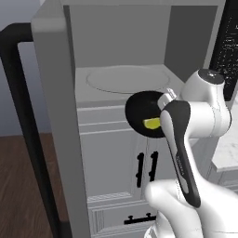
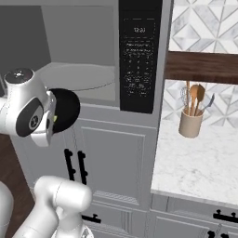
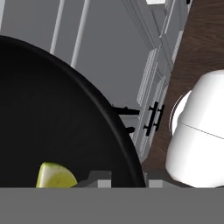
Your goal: Pick the lemon wedge from the sink and place it in the bowl. Then pick the bowl and place it in the microwave. Then close the microwave door and press the start button.
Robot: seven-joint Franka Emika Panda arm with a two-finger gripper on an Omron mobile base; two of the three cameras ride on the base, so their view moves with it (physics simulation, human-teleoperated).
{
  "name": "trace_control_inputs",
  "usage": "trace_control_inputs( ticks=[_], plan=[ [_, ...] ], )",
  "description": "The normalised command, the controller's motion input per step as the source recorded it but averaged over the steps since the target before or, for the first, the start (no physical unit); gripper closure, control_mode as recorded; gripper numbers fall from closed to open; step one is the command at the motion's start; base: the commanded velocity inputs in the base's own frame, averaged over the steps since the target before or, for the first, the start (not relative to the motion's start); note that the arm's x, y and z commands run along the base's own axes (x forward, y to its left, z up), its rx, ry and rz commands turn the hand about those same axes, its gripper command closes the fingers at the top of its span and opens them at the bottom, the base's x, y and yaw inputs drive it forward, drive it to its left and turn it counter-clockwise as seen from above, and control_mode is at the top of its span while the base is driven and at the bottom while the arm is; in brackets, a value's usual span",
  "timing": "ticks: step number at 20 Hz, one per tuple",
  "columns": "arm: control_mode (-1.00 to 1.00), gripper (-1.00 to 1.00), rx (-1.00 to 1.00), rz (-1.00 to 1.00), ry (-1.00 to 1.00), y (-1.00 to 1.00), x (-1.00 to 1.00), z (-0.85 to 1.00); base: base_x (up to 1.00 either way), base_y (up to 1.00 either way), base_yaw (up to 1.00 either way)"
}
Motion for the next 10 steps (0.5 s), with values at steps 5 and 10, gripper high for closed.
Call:
trace_control_inputs(
  ticks=[5,10],
  plan=[
    [1.00,1.00,0.00,0.00,0.00,0.00,0.00,0.00,0.11,0.00,0.00],
    [1.00,1.00,0.00,0.00,0.00,0.00,0.00,0.00,0.00,0.00,0.00]
  ],
)
